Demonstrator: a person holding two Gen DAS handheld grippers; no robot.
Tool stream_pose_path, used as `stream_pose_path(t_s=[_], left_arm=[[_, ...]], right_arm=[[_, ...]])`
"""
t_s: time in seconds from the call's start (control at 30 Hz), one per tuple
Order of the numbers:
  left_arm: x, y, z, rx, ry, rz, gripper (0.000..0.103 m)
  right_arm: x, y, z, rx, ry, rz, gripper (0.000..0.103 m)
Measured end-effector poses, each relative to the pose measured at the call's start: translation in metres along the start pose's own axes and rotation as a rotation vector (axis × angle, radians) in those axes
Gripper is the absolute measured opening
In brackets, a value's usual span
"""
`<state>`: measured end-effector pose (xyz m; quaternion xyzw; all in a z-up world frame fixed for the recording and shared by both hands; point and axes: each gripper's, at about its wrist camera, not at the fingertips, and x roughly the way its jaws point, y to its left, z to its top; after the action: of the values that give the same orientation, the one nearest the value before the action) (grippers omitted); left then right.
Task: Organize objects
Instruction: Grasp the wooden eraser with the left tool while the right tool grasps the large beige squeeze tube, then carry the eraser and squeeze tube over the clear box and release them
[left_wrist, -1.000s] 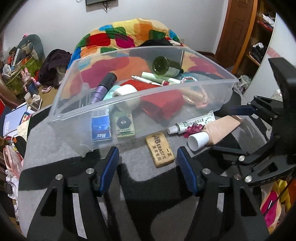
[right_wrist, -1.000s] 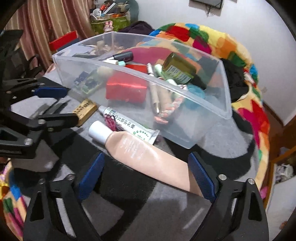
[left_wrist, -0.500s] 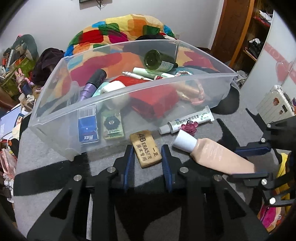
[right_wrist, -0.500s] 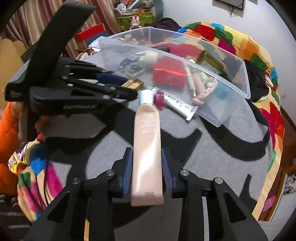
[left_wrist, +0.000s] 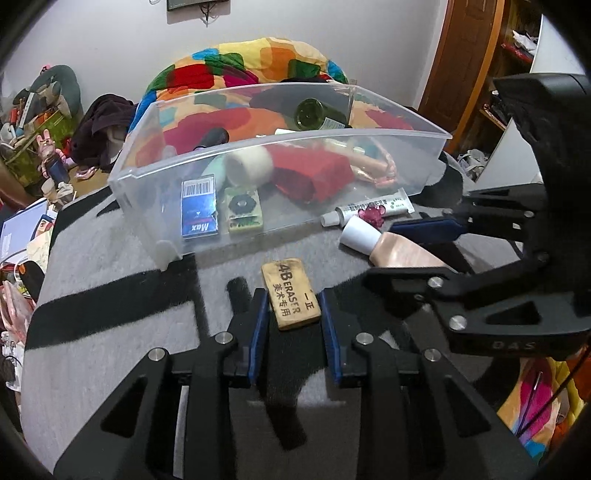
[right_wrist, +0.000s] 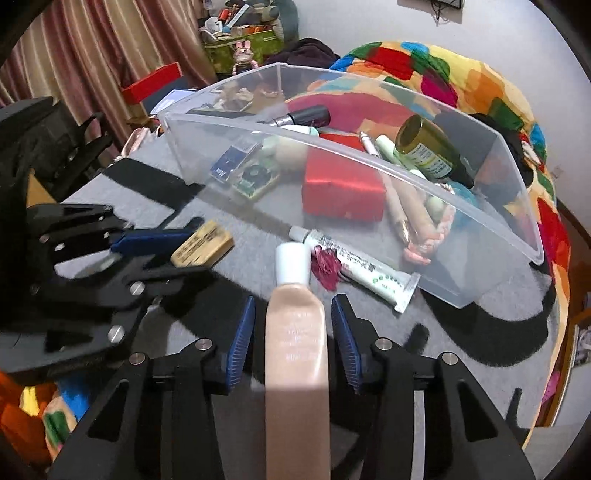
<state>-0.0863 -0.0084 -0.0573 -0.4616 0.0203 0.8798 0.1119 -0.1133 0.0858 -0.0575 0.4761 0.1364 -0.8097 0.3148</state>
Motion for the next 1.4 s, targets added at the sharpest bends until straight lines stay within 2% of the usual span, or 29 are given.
stream_pose_path(t_s=[0.03,0.07,0.17,0.23,0.43,0.8,0.97,1.13,1.27,1.3,1.4], left_arm=[[0.000,0.000,0.000,-0.004,-0.003,0.001,0.028],[0.001,-0.001,0.000,-0.004,-0.006,0.002,0.029],[0.004,-0.006,0.000,0.001,-0.029,0.023,0.028],[0.004,-0.007,-0.002,0.003,-0.042,0.037,0.024],[-0.011,0.003,0.000,-0.054,-0.081,0.010,0.024],[-0.055,0.007,0.031,-0.075,-0.220,0.009,0.024],[-0.053,0.014,0.053,-0.090,-0.245,0.028,0.024],[-0.035,0.025,0.072,-0.112,-0.210,0.046,0.024],[-0.023,0.031,0.080,-0.124,-0.183,0.042,0.024],[-0.022,0.031,0.081,-0.123,-0.179,0.039,0.024],[-0.025,0.028,0.079,-0.116,-0.193,0.039,0.024]], right_arm=[[0.000,0.002,0.000,0.001,-0.007,-0.006,0.035],[0.000,0.003,0.000,0.002,-0.013,-0.008,0.027],[-0.003,0.006,-0.001,0.005,-0.026,-0.015,0.021],[-0.007,0.006,-0.003,0.005,-0.035,-0.013,0.021],[-0.036,0.001,-0.007,0.042,-0.109,0.003,0.021],[-0.070,-0.024,0.021,0.154,-0.229,0.014,0.021],[-0.061,-0.051,0.044,0.245,-0.201,0.053,0.021],[-0.041,-0.071,0.064,0.286,-0.140,0.073,0.021],[-0.032,-0.071,0.076,0.246,-0.114,0.000,0.021],[-0.032,-0.068,0.077,0.223,-0.118,-0.035,0.021],[-0.038,-0.063,0.076,0.184,-0.133,-0.067,0.022]])
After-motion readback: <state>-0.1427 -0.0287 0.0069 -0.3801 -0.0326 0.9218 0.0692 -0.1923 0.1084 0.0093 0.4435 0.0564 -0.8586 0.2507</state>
